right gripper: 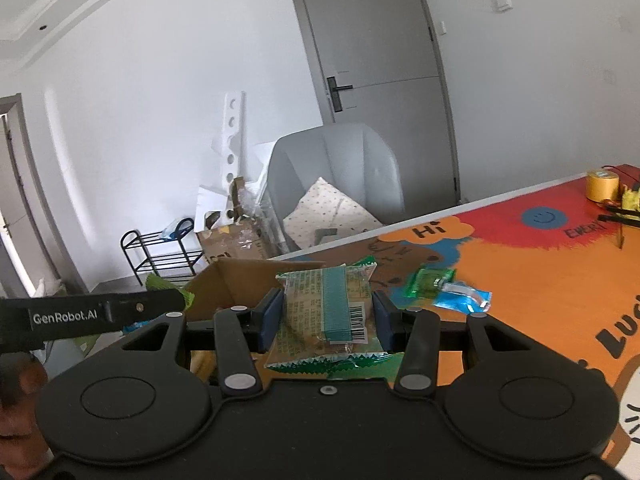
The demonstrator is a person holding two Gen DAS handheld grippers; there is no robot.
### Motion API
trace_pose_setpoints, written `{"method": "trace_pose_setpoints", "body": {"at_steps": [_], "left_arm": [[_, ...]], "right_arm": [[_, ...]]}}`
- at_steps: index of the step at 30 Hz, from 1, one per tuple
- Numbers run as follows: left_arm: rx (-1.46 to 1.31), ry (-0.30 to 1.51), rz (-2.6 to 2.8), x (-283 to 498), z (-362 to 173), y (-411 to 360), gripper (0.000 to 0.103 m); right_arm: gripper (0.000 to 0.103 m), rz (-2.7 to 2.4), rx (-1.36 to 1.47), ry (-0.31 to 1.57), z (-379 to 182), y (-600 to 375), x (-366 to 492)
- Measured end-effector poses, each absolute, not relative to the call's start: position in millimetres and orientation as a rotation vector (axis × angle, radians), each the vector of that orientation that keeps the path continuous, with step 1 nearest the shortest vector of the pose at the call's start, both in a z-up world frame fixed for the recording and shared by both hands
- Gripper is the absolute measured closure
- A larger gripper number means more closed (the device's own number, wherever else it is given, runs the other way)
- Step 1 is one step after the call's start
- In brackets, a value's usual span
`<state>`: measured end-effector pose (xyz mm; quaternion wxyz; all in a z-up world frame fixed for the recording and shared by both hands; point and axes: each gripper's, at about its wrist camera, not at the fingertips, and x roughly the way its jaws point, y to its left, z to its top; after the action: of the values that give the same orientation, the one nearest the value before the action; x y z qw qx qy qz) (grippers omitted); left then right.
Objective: Organize snacks
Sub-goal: 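Carry both packets over the box and open both tools to drop them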
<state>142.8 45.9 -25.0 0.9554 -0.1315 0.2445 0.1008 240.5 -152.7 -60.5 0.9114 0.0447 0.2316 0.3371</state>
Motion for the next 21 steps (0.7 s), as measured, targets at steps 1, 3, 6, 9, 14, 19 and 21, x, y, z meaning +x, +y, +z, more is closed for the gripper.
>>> {"method": "trace_pose_setpoints", "body": {"at_steps": [1,3,6,9,14,19,21], "left_arm": [[-0.274,0.500,0.202,141,-26,48,0.069],[-0.290,0.510,0.200,139,-27,52,0.069],[-0.296,0.523,0.187,136,-28,54,0.069],[-0.298,0.545,0.169,134,-28,57,0.056],[-0.310,0.521,0.210,125,-28,67,0.043],[-0.324,0.516,0.241,121,-27,77,0.041],[-0.325,0.511,0.251,119,-26,80,0.037]], "right_arm": [[0.058,0.700,0.087,0.478,-60,-150,240],[0.057,0.712,0.083,0.480,-60,-145,238],[0.057,0.729,0.075,0.481,-60,-136,235],[0.057,0.744,0.072,0.484,-59,-129,231],[0.057,0.764,0.065,0.492,-58,-119,227],[0.057,0.784,0.063,0.503,-56,-112,221],[0.057,0.794,0.065,0.507,-55,-109,219]]}}
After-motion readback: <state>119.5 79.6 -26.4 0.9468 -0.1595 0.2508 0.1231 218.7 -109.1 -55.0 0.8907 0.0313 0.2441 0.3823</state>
